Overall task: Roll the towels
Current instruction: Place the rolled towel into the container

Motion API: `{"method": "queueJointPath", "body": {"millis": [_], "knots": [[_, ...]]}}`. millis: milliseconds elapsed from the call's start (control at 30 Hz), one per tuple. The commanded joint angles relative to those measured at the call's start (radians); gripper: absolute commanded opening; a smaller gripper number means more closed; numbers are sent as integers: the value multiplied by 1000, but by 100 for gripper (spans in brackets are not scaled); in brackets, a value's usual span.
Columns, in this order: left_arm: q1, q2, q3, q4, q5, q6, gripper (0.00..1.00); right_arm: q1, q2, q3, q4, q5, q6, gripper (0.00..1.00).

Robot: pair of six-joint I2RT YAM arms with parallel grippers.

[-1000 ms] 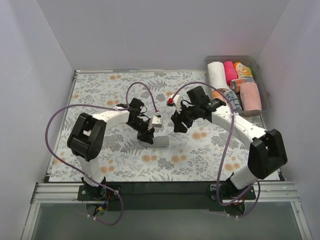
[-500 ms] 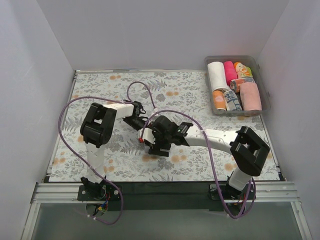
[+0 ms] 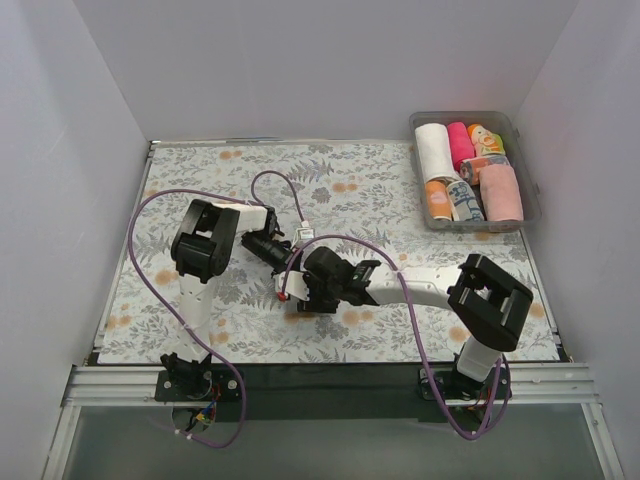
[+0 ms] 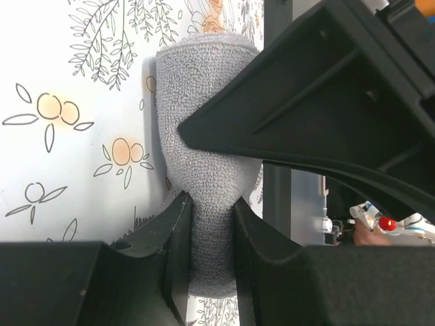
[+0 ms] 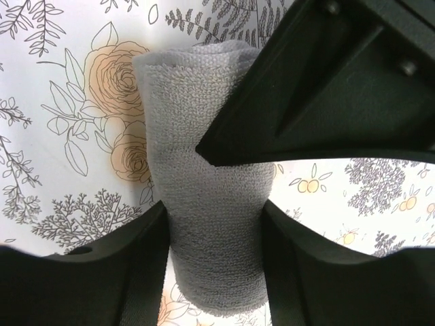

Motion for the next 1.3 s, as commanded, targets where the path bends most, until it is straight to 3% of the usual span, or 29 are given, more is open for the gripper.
{"method": "queueJointPath", "body": {"millis": [0, 133, 200, 267, 300, 333, 367, 400, 533, 600, 833, 867, 933, 1267], "knots": [[11, 49, -6, 88, -208, 84, 0, 7, 24, -41, 29, 6, -10, 45], [20, 43, -5, 81, -191, 90, 3, 6, 38, -71, 35, -14, -10, 38], [26, 36, -3, 71, -179, 104, 9, 7, 38, -90, 33, -26, -11, 36], [31, 22, -5, 64, -177, 108, 17, 7, 40, -99, 27, -31, -11, 28], [42, 14, -6, 61, -176, 119, 28, 4, 43, -108, 20, -34, -11, 24], [48, 5, -9, 61, -177, 119, 34, -5, 40, -111, 15, -46, -11, 9], [54, -19, -17, 64, -180, 119, 39, -12, 38, -113, 4, -56, -8, 2], [69, -35, -22, 67, -186, 119, 54, -20, 34, -113, -15, -63, -4, 1], [127, -115, -29, 70, -216, 125, 66, -84, -61, -111, -66, -135, 33, 1], [169, -171, -20, 79, -231, 119, 82, -127, -93, -101, -91, -157, 50, 1], [216, -436, 18, 229, -324, 41, 84, -395, -176, 60, -269, -348, 122, 1], [215, -458, 21, 248, -341, 10, 98, -428, -176, 118, -311, -367, 127, 1], [215, -500, 38, 287, -354, -17, 98, -521, -167, 192, -348, -402, 145, 1], [215, -534, 118, 470, -384, -298, 98, -1023, -74, 631, -436, -499, 332, 1]]}}
